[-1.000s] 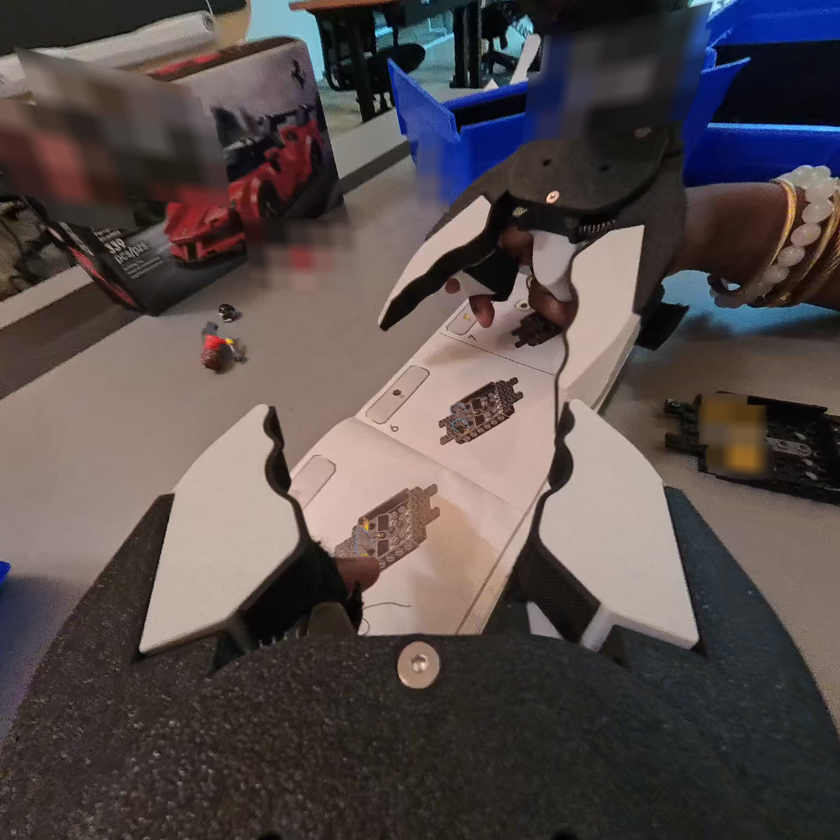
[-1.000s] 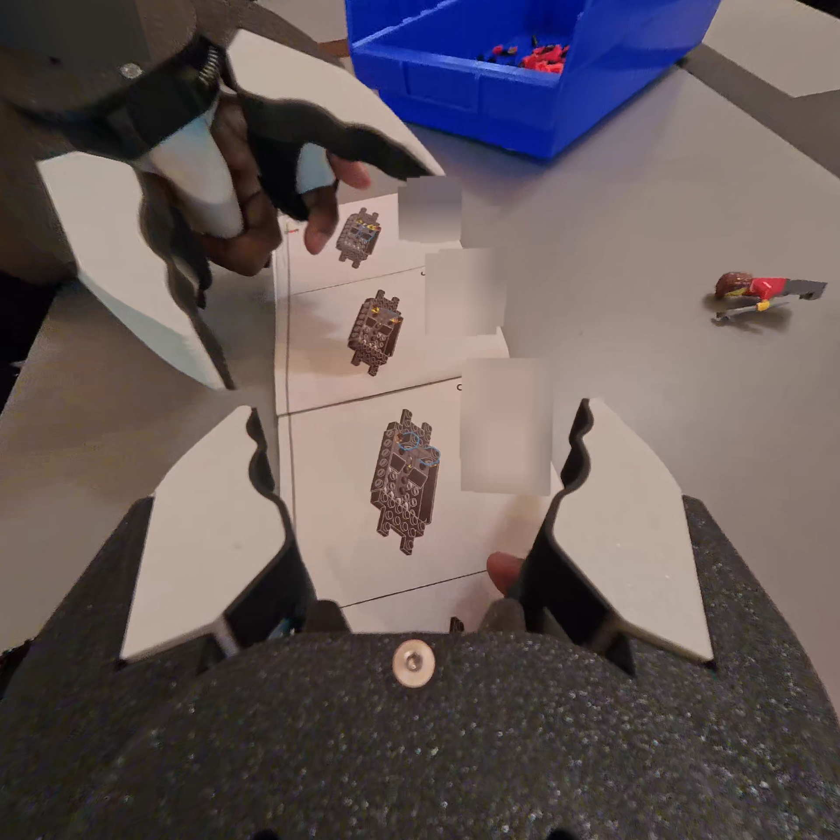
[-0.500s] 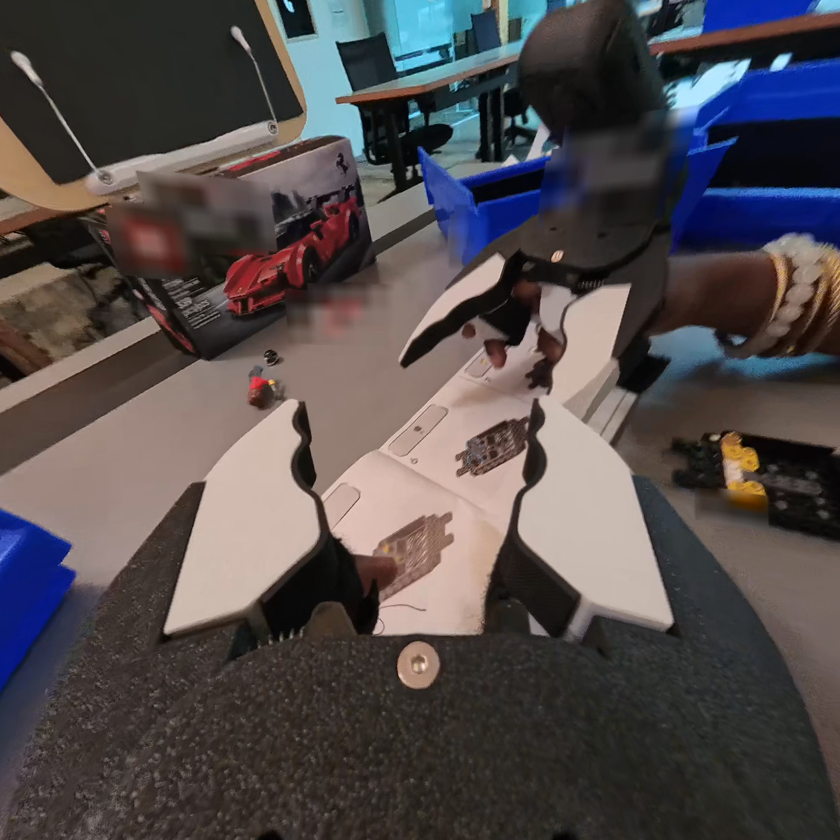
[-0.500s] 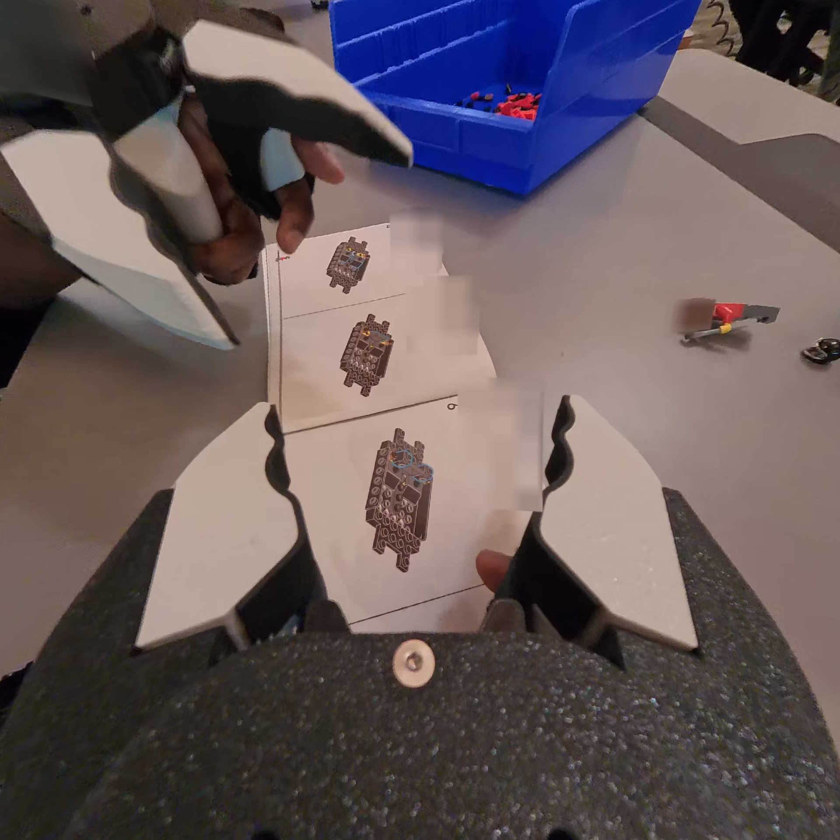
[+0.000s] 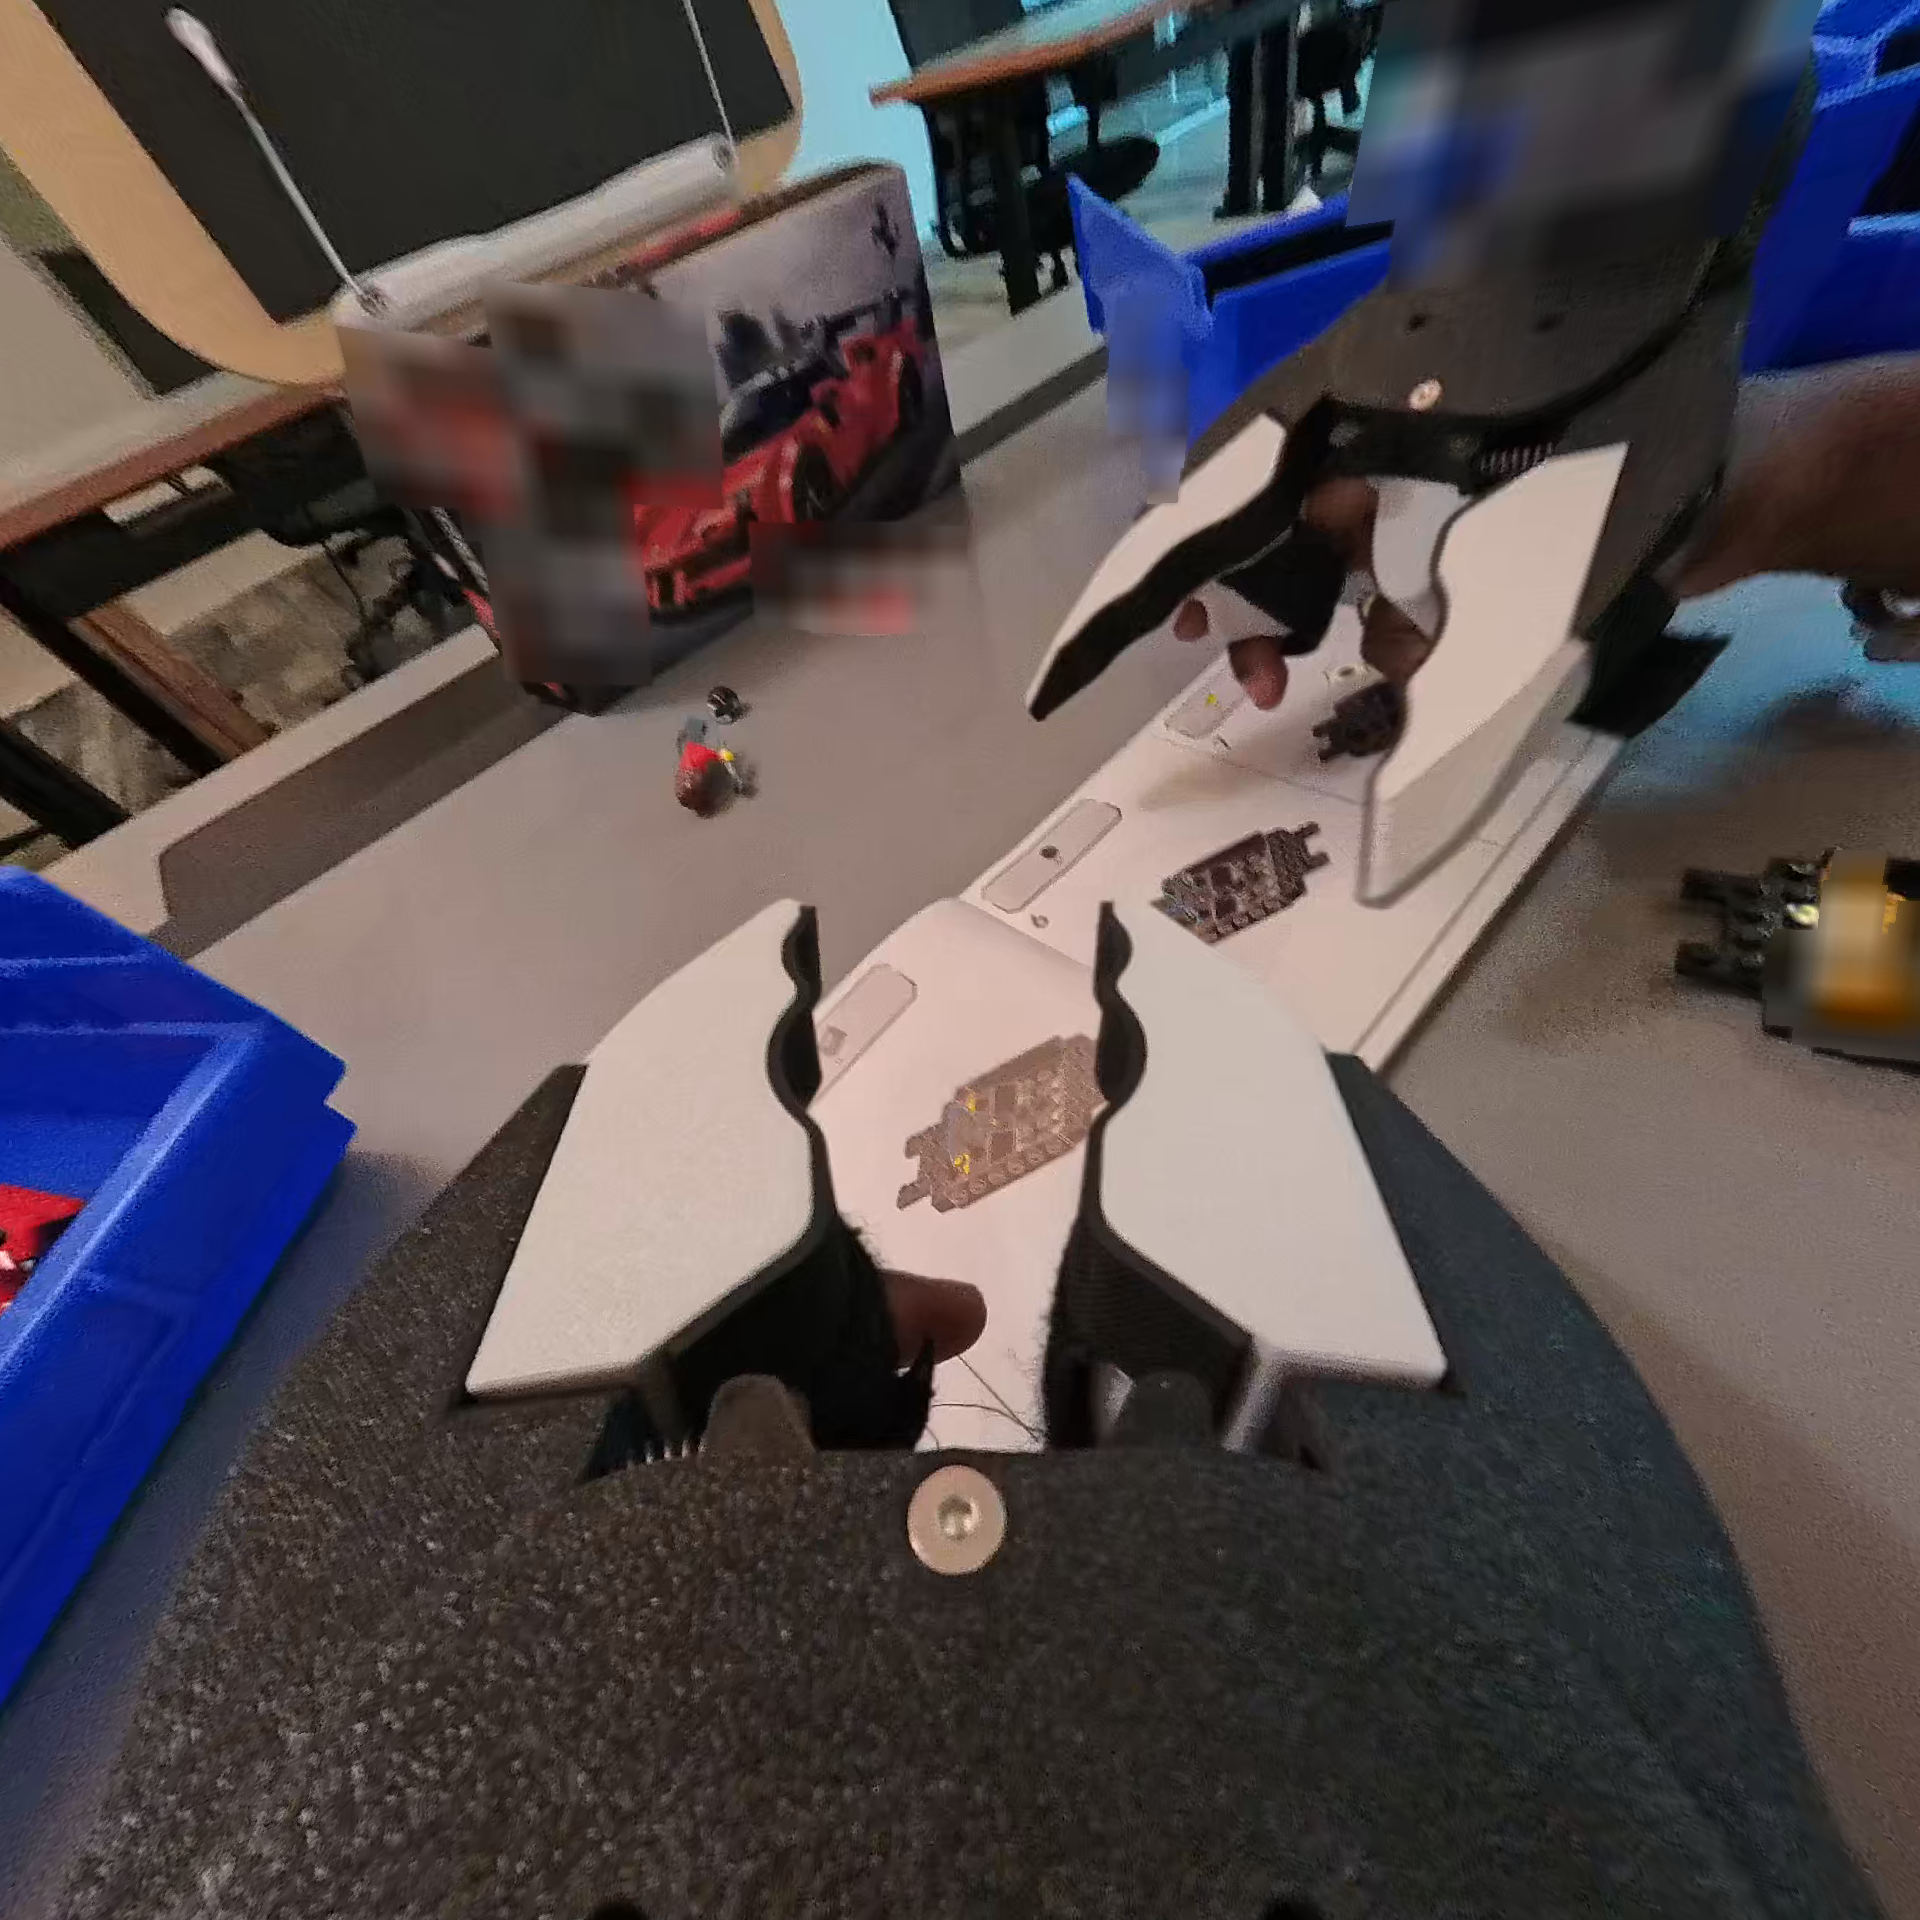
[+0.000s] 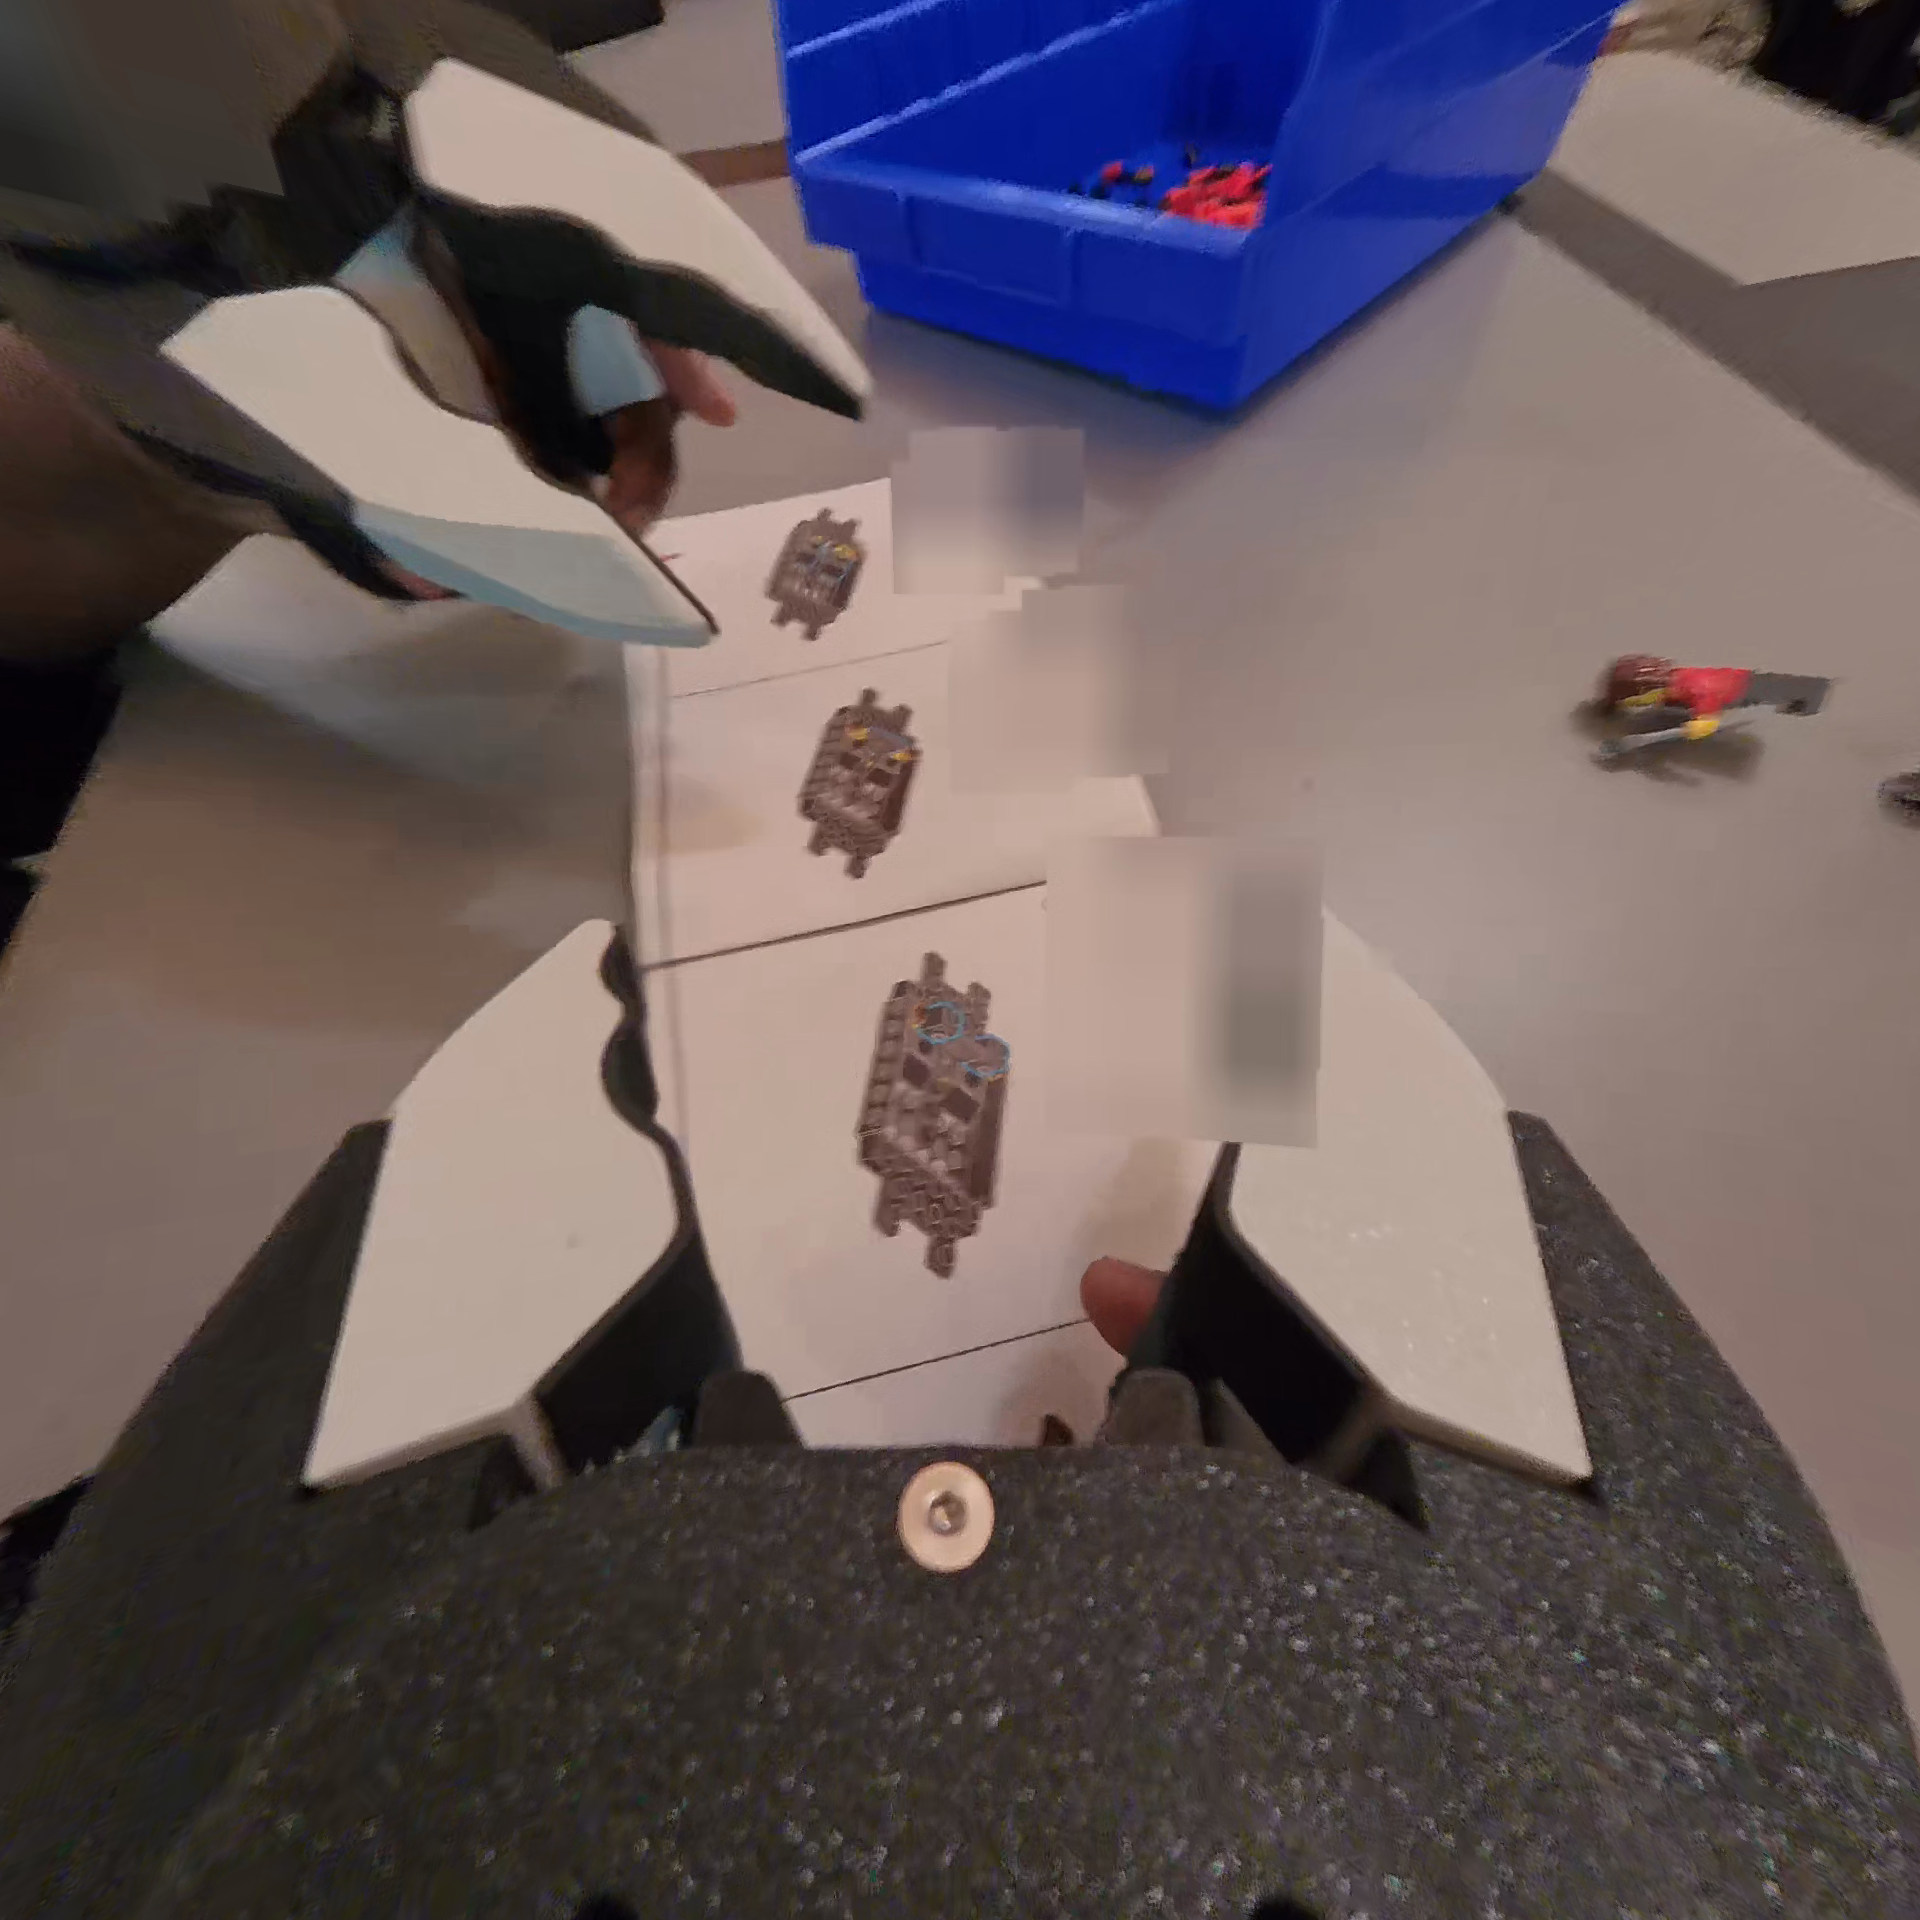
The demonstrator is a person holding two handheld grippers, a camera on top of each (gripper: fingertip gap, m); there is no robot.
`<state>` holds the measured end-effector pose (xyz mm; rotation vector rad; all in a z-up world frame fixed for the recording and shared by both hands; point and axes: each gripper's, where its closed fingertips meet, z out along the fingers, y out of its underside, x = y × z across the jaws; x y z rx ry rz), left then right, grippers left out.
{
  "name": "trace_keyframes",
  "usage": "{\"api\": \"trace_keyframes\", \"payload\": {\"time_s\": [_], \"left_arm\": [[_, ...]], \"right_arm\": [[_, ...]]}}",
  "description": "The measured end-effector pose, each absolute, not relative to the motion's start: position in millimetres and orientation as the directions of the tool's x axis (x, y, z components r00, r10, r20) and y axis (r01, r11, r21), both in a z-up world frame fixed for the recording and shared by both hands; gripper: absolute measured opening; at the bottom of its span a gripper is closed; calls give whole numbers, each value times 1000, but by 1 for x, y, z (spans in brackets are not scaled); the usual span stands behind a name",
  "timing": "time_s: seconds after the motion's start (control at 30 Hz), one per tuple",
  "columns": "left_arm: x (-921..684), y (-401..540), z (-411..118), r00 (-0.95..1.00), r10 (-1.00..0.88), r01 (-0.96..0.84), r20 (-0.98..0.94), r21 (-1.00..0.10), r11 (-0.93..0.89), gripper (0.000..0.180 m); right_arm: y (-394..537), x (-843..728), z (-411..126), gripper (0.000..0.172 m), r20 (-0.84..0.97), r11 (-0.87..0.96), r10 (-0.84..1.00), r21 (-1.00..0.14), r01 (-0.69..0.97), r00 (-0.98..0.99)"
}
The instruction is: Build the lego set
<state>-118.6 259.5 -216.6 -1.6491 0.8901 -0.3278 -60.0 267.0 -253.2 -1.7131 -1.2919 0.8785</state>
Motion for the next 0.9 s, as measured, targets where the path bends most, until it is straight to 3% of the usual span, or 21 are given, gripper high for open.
{"api": "trace_keyframes", "payload": {"time_s": [0.1,0.17,0.23,0.53,0.9], "left_arm": [[-104,245,-227,553,-801,-419,-229,-908,-30,80],[-94,230,-231,460,-871,-418,-173,-907,-41,103],[-94,227,-230,448,-882,-401,-148,-915,-50,110],[-108,234,-223,529,-827,-377,-192,-926,-26,95],[-102,232,-225,497,-851,-401,-171,-915,-51,96]], "right_arm": [[251,-63,-257,145,-177,-240,968,-864,442,180],[246,-60,-261,146,-177,-232,971,-851,471,158],[248,-55,-266,145,-161,-222,973,-836,502,163],[244,-46,-268,126,-154,-216,975,-809,547,157],[225,-45,-284,130,-112,-167,986,-718,676,125]]}}
